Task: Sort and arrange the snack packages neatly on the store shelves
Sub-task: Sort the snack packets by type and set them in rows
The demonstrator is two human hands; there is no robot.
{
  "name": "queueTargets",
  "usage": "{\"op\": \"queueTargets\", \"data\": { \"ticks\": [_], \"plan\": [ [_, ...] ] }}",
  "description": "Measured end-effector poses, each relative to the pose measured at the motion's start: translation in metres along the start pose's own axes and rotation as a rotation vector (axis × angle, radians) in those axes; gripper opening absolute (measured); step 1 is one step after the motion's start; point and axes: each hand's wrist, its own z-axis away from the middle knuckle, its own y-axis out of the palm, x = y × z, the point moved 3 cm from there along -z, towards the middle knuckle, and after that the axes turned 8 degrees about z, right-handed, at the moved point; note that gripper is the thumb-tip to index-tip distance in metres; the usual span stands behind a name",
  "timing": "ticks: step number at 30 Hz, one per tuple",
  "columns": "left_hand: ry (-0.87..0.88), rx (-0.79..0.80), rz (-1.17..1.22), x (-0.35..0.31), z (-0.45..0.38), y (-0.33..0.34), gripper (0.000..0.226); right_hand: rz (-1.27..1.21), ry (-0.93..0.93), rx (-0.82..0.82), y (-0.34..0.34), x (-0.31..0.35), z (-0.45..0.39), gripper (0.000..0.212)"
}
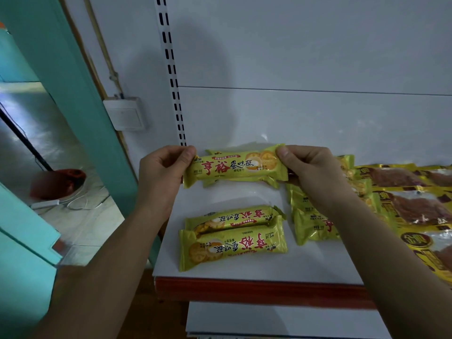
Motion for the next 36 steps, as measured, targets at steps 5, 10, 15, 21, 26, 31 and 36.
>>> {"op": "queueTargets", "data": {
  "ticks": [5,10,15,21,26,31,36],
  "plan": [
    [-0.149,0.084,0.321,-0.008,-0.009,0.01,0.021,0.004,-0.043,-0.167,-0.007,0.01,-0.006,0.019],
    [-0.082,0.066,0.135,0.001,-0.011,0.014,0.009,0.037,-0.031,-0.158,-0.009,0.005,-0.011,0.02],
    [-0.143,0.055,0.267,0.003,-0.015,0.015,0.014,0.174,-0.049,-0.174,-0.019,-0.003,-0.016,0.019],
    [-0.253,-0.019,0.142,0.025,-0.019,0.011,0.014,0.581,-0.013,-0.192,-0.026,-0.011,-0.025,0.017],
    [-0.21,0.01,-0.13,0.042,-0.02,0.0,0.025,0.909,-0.014,-0.14,-0.008,-0.021,-0.021,0.014],
    [-0.197,0.042,-0.172,0.048,-0.021,-0.005,0.013,1.009,-0.06,-0.119,0.003,-0.018,-0.018,0.02],
    [-0.182,0.122,-0.251,0.052,-0.022,-0.011,0.01,0.99,-0.056,-0.116,0.001,-0.021,-0.018,0.01]
  ]
}}
